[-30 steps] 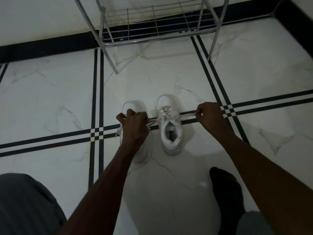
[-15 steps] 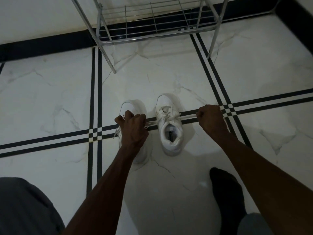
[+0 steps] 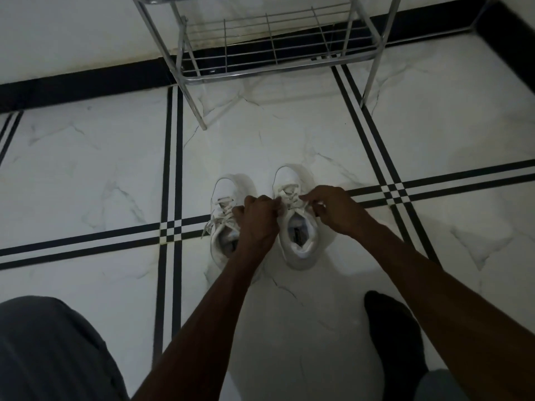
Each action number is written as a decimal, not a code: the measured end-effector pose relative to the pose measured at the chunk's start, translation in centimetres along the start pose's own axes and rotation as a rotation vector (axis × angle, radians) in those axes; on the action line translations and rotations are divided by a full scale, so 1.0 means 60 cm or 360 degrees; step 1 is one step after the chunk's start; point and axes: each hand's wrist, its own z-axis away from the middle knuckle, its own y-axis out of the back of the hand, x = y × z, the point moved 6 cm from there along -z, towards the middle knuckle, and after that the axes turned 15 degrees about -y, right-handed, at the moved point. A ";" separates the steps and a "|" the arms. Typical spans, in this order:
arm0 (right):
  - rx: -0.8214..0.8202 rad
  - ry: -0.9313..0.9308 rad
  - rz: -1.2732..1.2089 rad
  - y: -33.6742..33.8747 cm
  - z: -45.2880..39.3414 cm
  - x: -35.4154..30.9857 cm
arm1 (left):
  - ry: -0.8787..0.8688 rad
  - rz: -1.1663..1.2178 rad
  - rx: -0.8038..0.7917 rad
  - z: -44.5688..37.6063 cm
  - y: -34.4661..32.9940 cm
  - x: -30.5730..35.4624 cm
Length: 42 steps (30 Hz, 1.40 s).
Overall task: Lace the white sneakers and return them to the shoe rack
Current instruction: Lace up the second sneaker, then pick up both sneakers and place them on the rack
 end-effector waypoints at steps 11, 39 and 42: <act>0.0211 0.0139 0.0803 -0.027 -0.007 0.021 | -0.0319 -0.0538 0.0094 0.010 0.000 -0.001; -0.0538 -0.0713 -0.0693 -0.085 0.032 -0.016 | 0.0544 0.1131 0.0384 0.149 0.031 -0.166; -0.0428 -0.0689 -0.0640 -0.086 0.035 -0.022 | 0.0623 0.1023 0.0453 0.156 0.023 -0.170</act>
